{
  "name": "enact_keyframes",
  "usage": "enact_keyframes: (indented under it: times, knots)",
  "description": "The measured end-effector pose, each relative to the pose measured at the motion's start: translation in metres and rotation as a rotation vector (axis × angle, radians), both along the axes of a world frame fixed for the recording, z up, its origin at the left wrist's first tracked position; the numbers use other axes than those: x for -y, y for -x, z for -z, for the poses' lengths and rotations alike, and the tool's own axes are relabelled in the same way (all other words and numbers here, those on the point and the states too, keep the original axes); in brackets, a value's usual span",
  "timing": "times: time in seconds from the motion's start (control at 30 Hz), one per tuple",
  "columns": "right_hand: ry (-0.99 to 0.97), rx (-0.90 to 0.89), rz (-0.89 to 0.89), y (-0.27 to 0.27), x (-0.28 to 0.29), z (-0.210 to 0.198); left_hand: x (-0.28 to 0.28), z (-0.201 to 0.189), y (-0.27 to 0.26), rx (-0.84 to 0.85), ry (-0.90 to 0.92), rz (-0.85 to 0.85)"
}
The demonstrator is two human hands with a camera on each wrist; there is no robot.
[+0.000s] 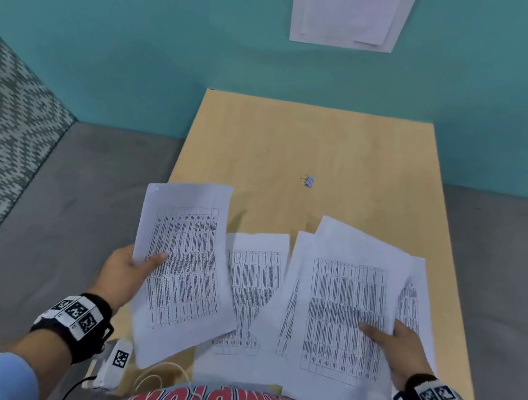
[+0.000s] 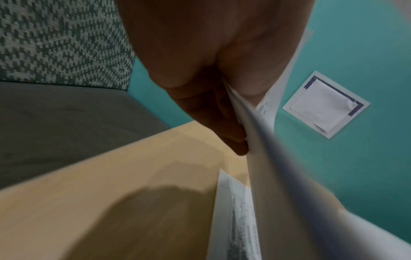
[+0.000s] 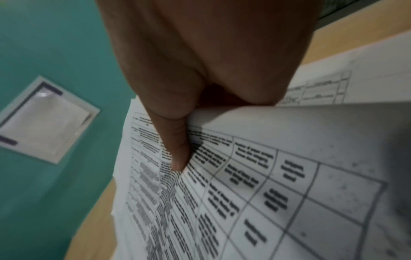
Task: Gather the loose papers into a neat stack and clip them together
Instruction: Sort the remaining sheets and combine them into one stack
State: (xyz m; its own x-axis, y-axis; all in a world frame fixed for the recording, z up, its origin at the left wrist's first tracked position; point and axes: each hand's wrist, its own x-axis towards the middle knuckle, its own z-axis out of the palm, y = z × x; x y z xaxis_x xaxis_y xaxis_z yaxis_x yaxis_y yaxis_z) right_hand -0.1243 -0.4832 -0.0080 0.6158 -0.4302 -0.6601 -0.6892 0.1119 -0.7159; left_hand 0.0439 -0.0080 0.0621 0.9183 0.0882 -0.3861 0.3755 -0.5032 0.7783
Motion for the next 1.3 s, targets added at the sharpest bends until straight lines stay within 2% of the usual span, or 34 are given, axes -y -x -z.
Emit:
enact_keyframes:
  times: [0.13,0.27,0.33,0.5,0.57,0.67,0.73,0.8,0.87,0.97,1.07,1.13,1.3]
  knots:
    - [-0.225,0.129,-0.004,-0.002,0.011,-0.042,0.031,-0.006,-0.003,-0.025,0.013,0.087]
    - [-0.307,0.187,-0.076,-0.023,0.008,-0.073,0.068,-0.012,-0.008,-0.065,0.075,0.195]
    - [-0.318,0.213,-0.113,-0.036,0.002,-0.083,0.090,-0.020,-0.008,-0.113,0.169,0.245]
    - [-0.334,0.256,-0.181,-0.063,-0.021,-0.089,0.133,-0.041,-0.005,-0.163,0.326,0.395]
    - [-0.397,0.242,-0.197,-0.067,-0.028,-0.086,0.142,-0.045,-0.003,-0.160,0.341,0.416]
    - [-0.455,0.274,-0.123,-0.069,-0.035,-0.086,0.150,-0.046,0.000,-0.125,0.339,0.388]
    - [-0.387,0.343,-0.117,-0.069,-0.039,-0.092,0.149,-0.045,0.002,-0.094,0.329,0.336]
    - [-0.201,0.406,-0.159,-0.065,-0.041,-0.100,0.148,-0.046,0.004,-0.066,0.344,0.280]
    - [-0.040,0.433,-0.199,-0.060,-0.044,-0.110,0.150,-0.048,0.013,-0.026,0.372,0.295]
    - [0.061,0.499,-0.149,-0.044,-0.055,-0.119,0.159,-0.055,0.030,0.054,0.364,0.375]
    - [0.099,0.571,-0.094,-0.034,-0.062,-0.118,0.166,-0.044,0.036,0.105,0.376,0.307]
    - [0.125,0.496,-0.140,-0.034,-0.060,-0.102,0.170,-0.035,0.039,0.056,0.370,0.283]
    - [0.263,0.239,-0.547,-0.037,-0.045,-0.046,0.164,-0.012,0.041,-0.078,0.314,0.287]
